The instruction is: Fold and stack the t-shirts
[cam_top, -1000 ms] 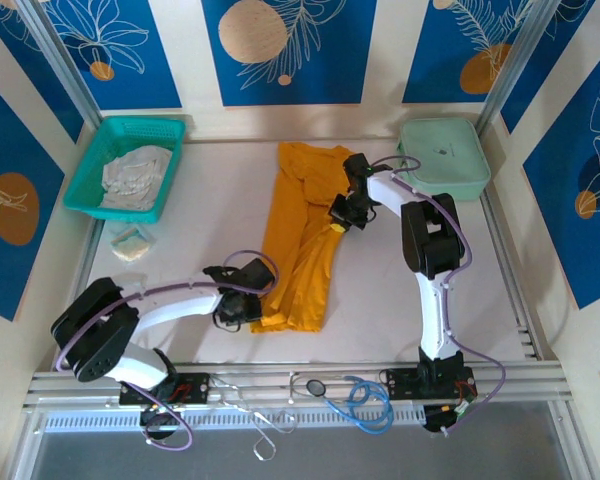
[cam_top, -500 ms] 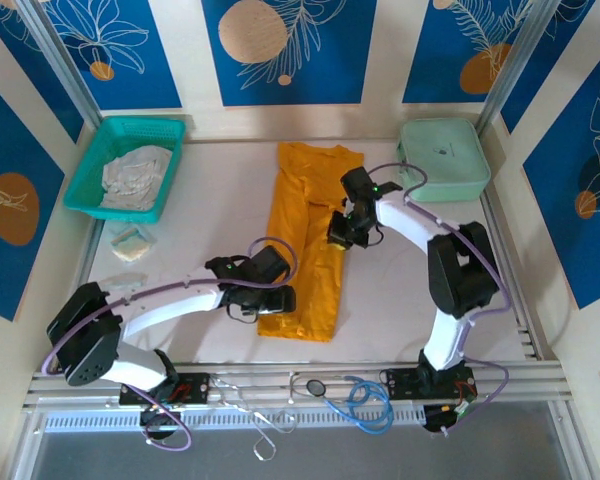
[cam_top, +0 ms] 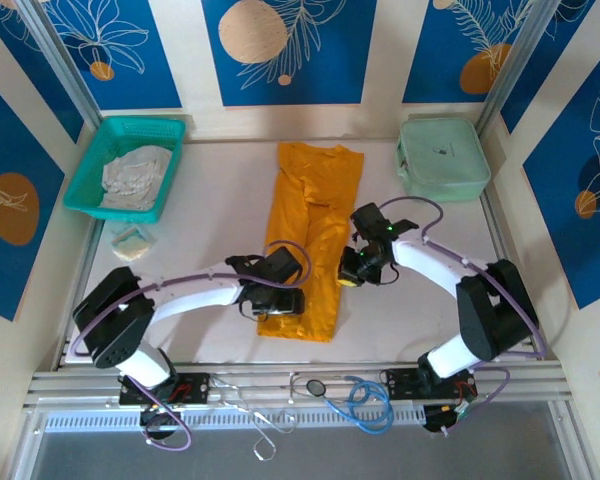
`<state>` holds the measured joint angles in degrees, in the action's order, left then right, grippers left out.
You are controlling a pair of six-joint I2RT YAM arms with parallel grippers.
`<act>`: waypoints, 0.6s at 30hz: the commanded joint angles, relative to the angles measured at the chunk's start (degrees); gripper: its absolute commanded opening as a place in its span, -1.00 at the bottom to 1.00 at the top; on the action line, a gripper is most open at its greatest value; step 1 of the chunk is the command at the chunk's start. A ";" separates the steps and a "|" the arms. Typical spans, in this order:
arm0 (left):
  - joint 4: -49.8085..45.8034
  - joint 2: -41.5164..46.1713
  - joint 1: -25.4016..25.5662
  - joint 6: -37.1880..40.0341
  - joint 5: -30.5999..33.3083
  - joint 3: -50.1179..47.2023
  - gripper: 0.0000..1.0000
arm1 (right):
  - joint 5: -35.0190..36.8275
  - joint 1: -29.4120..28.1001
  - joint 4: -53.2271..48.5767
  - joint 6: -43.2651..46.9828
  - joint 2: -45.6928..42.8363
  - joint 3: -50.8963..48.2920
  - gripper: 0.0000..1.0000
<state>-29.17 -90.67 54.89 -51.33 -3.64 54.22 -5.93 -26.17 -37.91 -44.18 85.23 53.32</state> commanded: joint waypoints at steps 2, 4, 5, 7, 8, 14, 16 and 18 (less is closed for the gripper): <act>2.62 -3.63 2.66 1.58 -2.68 4.30 0.36 | 0.94 2.82 -2.58 -0.41 -5.72 -1.19 -1.00; 2.91 -4.94 4.24 1.63 -2.60 6.13 0.36 | 1.38 4.36 -4.03 0.20 -8.23 -1.48 -1.00; 2.98 -5.45 5.12 1.75 -2.60 7.22 0.36 | 1.54 5.26 -4.69 0.56 -9.66 -1.76 -1.00; 2.59 -7.11 6.53 2.09 -2.64 9.16 0.36 | 1.14 7.27 -5.69 1.14 -12.17 -2.50 -1.00; 2.26 -8.12 7.03 2.26 -2.74 10.03 0.36 | 0.78 8.24 -5.85 1.36 -13.27 -2.97 -1.00; -0.20 -14.90 10.58 3.08 -3.96 15.68 0.36 | -0.79 13.58 -7.56 2.82 -19.30 -6.05 -0.98; -1.58 -16.59 11.67 3.46 -3.84 17.66 0.36 | -1.31 15.01 -8.04 3.29 -20.81 -6.74 -0.97; -3.53 -17.21 12.24 3.86 -2.84 19.37 0.35 | -1.88 15.86 -8.15 3.86 -21.91 -7.30 -0.95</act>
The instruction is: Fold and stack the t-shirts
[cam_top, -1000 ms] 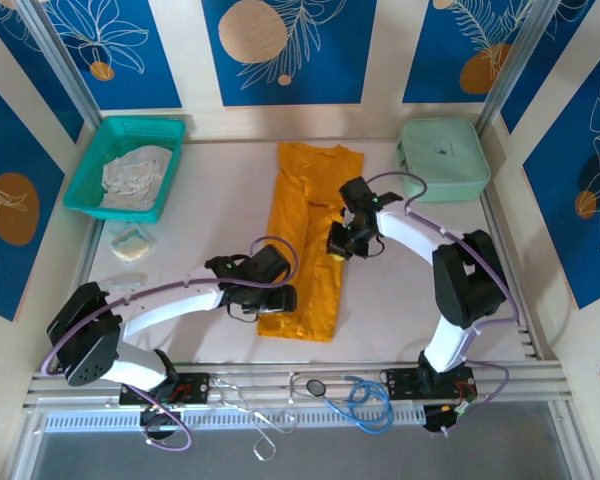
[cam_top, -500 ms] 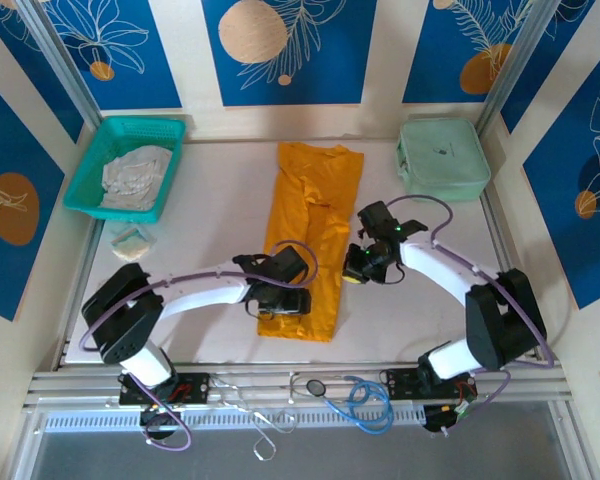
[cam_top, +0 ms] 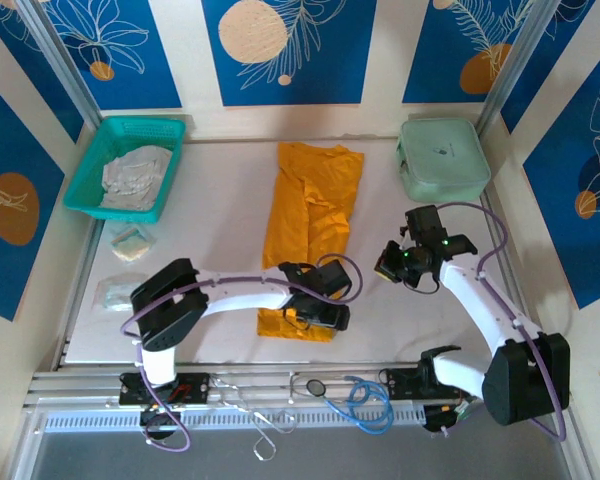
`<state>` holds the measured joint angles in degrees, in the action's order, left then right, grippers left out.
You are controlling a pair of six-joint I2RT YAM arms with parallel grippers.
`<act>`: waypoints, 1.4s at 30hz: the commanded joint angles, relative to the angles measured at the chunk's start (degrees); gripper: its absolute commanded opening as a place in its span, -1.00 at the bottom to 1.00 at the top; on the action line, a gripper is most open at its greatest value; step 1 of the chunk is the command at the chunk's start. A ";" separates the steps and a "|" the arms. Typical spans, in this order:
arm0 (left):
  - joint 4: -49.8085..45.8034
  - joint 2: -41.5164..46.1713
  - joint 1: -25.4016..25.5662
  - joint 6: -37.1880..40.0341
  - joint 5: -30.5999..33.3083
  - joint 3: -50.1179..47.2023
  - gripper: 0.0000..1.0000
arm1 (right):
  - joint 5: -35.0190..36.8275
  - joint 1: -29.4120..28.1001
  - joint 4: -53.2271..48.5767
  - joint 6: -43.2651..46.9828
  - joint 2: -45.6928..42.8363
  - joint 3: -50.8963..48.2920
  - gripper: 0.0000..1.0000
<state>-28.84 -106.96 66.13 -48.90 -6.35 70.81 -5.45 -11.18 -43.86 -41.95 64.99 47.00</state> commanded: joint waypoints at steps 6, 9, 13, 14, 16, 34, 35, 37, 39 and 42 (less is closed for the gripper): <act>-12.66 6.10 1.12 3.80 8.65 6.01 0.43 | -4.92 0.82 -1.00 6.36 -6.95 -3.54 -0.63; -20.39 13.05 1.06 6.12 16.77 8.46 0.64 | -7.75 0.47 0.87 10.54 -13.49 -6.46 -0.42; -28.36 24.92 0.41 11.05 32.92 8.48 0.98 | -16.19 -2.50 6.12 13.72 -21.39 -8.65 -0.32; -28.05 28.03 0.01 13.33 36.14 7.42 0.99 | -15.27 -4.03 5.82 14.37 -22.17 -8.20 -0.31; -22.39 35.08 -0.63 21.97 43.81 2.87 0.99 | -13.98 -8.21 6.91 15.59 -22.98 -7.39 -0.29; -9.39 61.76 -2.06 105.27 23.74 -25.16 0.91 | 9.01 -48.47 -6.93 71.83 0.52 6.02 -0.17; -15.31 59.72 -2.05 105.73 23.00 -24.03 0.92 | 9.06 -49.68 -5.84 72.19 1.05 4.57 -0.16; -23.64 56.45 -2.06 106.70 21.28 -23.80 0.87 | 8.62 -51.27 -3.57 71.40 2.58 2.42 -0.16; -25.95 55.50 -1.95 108.53 18.85 -25.03 0.85 | 9.00 -52.12 -1.64 70.17 4.02 0.86 -0.15; -23.30 56.85 -1.97 111.40 16.08 -28.10 0.83 | 9.45 -53.09 2.54 69.03 6.13 -1.90 -0.13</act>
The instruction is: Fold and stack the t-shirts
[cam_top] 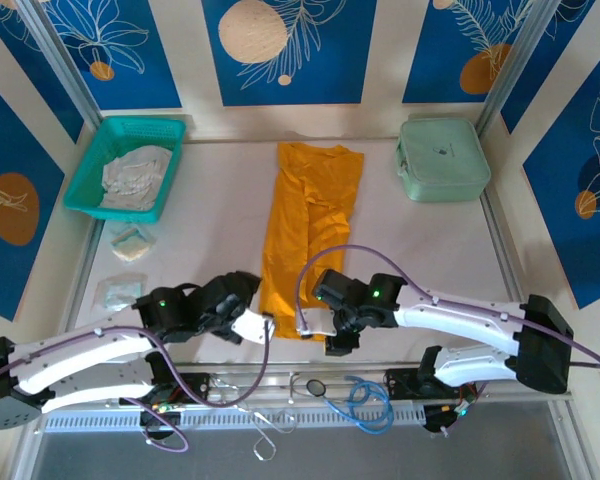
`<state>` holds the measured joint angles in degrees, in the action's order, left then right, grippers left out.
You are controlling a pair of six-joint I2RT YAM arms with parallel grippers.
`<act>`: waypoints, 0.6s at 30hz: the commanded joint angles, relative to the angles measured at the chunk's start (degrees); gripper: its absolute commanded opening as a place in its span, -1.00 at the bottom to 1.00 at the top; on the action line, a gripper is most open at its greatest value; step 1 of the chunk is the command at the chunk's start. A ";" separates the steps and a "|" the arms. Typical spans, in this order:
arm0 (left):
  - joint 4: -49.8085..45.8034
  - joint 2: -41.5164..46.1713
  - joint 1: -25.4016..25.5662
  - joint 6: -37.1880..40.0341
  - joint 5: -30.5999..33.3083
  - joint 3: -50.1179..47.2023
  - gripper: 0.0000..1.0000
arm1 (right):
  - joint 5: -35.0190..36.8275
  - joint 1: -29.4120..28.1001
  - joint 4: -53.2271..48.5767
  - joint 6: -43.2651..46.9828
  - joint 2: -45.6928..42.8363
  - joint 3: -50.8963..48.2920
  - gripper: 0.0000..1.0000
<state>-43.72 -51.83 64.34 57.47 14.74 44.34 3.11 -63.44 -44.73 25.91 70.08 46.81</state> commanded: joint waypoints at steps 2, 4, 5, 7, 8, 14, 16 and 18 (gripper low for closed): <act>-5.31 2.72 -0.26 6.92 -5.03 -3.35 0.81 | 2.04 -1.54 5.01 1.61 3.26 -2.65 -0.10; -2.73 3.35 -0.35 8.12 -4.58 -4.57 0.83 | 3.39 -1.70 5.89 2.45 6.12 -2.77 -0.09; -1.96 3.48 -0.42 8.26 -4.46 -4.91 0.85 | 4.20 -1.74 6.54 3.06 7.28 -3.01 -0.09; -0.98 3.88 -0.84 7.78 -5.01 -5.14 0.99 | 5.62 -1.54 7.73 4.50 9.48 -3.61 -0.09; -0.88 4.21 -1.04 7.65 -5.39 -5.20 0.99 | 6.27 -1.56 8.21 5.18 10.05 -3.89 -0.09; -0.83 7.67 -1.43 9.26 -4.72 -6.89 0.99 | 11.40 -1.53 10.45 8.36 10.87 -4.93 -0.08; -1.63 8.19 -1.61 9.63 -5.02 -6.89 0.99 | 12.66 -1.51 9.92 9.29 10.87 -4.71 -0.07; -2.29 8.13 -1.62 9.68 -5.49 -6.70 0.99 | 13.27 -1.51 8.61 9.98 11.26 -4.08 -0.07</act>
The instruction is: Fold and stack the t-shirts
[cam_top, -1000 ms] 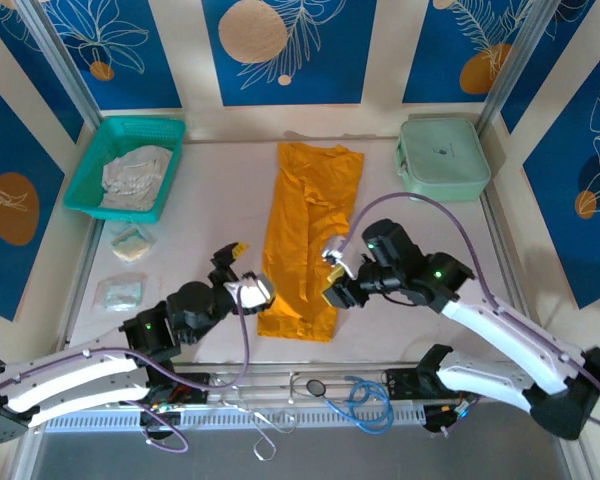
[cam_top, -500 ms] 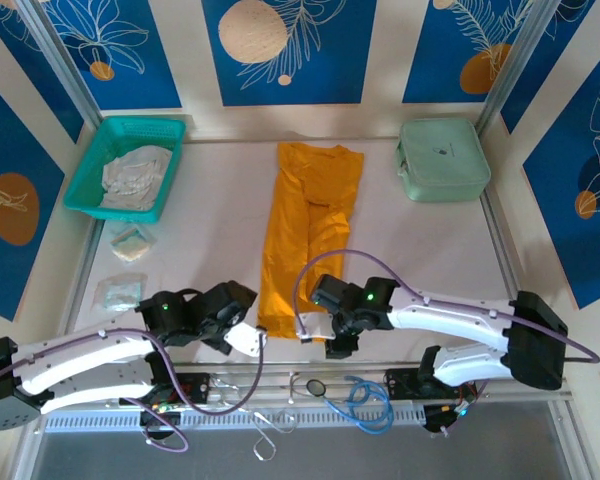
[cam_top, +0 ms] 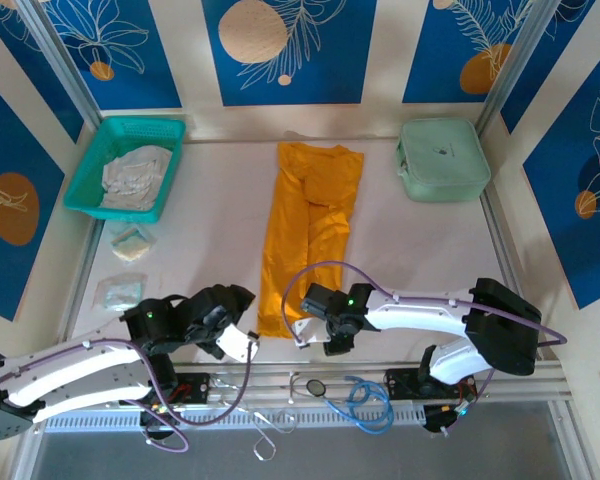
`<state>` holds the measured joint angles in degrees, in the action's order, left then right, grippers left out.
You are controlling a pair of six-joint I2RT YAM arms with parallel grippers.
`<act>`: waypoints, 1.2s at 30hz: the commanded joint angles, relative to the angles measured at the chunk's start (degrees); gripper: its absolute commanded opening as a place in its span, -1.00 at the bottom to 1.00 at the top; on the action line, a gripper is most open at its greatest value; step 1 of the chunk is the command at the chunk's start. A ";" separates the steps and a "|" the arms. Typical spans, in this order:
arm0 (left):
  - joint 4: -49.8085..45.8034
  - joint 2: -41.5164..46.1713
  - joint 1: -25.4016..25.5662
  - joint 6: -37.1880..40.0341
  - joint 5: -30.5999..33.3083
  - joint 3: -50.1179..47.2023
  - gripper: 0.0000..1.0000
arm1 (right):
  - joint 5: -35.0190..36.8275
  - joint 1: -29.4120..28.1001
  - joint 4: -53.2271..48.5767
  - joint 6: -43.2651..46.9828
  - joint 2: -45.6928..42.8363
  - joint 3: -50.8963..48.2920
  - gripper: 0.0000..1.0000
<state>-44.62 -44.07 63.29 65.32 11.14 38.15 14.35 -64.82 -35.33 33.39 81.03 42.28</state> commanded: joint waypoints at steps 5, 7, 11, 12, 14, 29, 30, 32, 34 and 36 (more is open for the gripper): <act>-1.82 -0.37 -0.61 3.34 -3.46 -1.44 0.99 | 2.73 -0.48 -3.04 4.17 0.62 0.86 -0.07; -2.26 -1.53 -0.62 4.90 -4.13 -1.96 0.99 | 3.03 -0.61 -3.25 4.74 0.71 0.67 -0.06; -1.76 -4.13 -0.71 7.81 -5.22 -2.65 0.99 | 3.71 -0.58 -1.34 5.29 1.54 0.50 -0.06; -1.02 -4.71 -0.71 8.55 -5.56 -2.96 1.00 | 3.64 -0.59 -0.52 5.36 1.87 0.46 -0.06; 0.62 -5.60 -0.75 9.94 -6.01 -3.57 0.96 | 3.36 -0.64 0.75 5.46 2.78 0.59 -0.07; 16.60 -14.36 -3.57 14.03 -13.79 -7.38 0.26 | 2.63 -0.62 2.82 5.14 2.93 -0.13 -0.47; 17.46 -15.06 -4.21 14.20 -14.39 -7.57 0.24 | 2.61 -0.63 2.65 5.04 2.67 -0.18 -0.53; 18.28 -16.47 -5.45 14.61 -15.16 -7.67 0.21 | 2.59 -0.60 2.29 4.74 2.21 -0.15 -0.60; 18.60 -17.80 -6.64 14.94 -15.33 -7.49 0.18 | 2.54 -0.58 1.96 4.47 1.70 -0.18 -0.64; 18.22 -18.62 -7.62 14.94 -15.61 -7.09 0.16 | 2.30 -0.57 1.85 4.03 1.11 -0.22 -0.67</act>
<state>-27.38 -61.84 57.04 78.59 -1.32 30.98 17.19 -65.56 -34.35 38.33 83.68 42.35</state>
